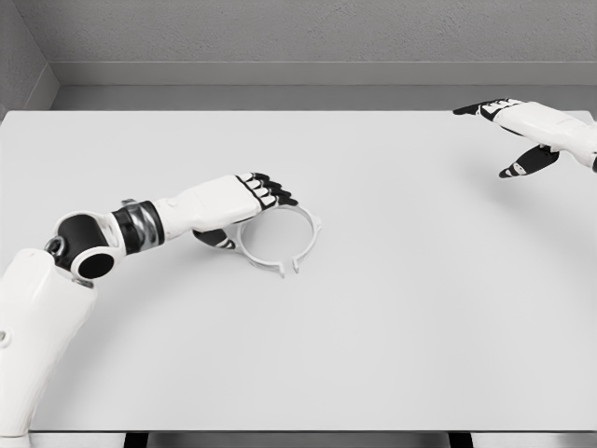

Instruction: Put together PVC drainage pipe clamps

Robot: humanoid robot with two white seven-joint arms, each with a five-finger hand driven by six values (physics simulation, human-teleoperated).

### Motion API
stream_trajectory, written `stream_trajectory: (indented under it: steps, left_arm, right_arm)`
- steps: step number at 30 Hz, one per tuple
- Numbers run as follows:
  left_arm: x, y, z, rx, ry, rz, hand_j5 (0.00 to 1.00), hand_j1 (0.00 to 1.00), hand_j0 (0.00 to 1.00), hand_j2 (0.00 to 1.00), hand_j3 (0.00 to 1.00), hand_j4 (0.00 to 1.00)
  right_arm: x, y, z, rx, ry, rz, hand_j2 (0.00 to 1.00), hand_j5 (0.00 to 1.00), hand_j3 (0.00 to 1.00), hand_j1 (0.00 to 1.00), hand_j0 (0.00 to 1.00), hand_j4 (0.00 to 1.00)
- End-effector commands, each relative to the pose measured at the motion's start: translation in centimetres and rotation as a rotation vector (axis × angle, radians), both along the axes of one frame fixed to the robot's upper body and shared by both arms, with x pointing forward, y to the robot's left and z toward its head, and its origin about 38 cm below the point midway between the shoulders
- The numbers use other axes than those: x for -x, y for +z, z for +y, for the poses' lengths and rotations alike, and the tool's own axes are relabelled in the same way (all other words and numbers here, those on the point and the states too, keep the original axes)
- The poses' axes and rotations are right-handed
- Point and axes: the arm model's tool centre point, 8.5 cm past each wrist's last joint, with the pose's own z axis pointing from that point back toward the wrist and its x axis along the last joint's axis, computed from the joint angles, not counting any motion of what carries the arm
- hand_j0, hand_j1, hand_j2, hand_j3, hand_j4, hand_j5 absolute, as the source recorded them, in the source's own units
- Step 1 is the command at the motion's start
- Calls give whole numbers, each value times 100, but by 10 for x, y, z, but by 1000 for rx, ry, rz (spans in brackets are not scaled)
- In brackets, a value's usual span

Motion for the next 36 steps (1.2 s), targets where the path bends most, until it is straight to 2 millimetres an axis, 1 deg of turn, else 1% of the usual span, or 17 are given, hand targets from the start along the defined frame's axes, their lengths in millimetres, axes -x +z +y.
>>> stream_trajectory:
  steps: [1,7,10,14,19,20,24,32,36]
  left_arm:
    - [0,1,-1,10,1,2,100,100,100,100,100,100]
    - [1,-2,-10,-3,-8,-3,100,100,100,100,100,100]
    - [-1,0,-5,-10,3,-10,100,100,100,100,100,100]
    - [-2,1,-2,-13,6,-12,100,100,100,100,100,100]
    - [-3,2,15,-43,29,-16,100,100,100,100,100,100]
    - [-3,2,15,-43,29,-16,100,100,100,100,100,100]
    - [-1,-2,12,-41,24,-6,100,100,100,100,100,100]
    - [0,-2,5,-36,10,-7,100,100,100,100,100,100]
    - [1,-2,-2,-24,0,-5,100,100,100,100,100,100]
  right_arm:
    - [0,1,-1,-7,-3,-1,100,100,100,100,100,100]
    - [0,1,-1,-7,-3,-1,100,100,100,100,100,100]
    - [0,1,-1,-7,-3,-1,100,100,100,100,100,100]
    - [0,1,0,-7,-2,-2,100,100,100,100,100,100]
    - [0,1,0,-7,-2,-2,100,100,100,100,100,100]
    - [0,1,0,-7,-2,-2,100,100,100,100,100,100]
    - [0,3,2,-6,6,-10,100,100,100,100,100,100]
    - [0,4,3,-4,7,-11,100,100,100,100,100,100]
    - [0,4,3,-4,7,-11,100,100,100,100,100,100]
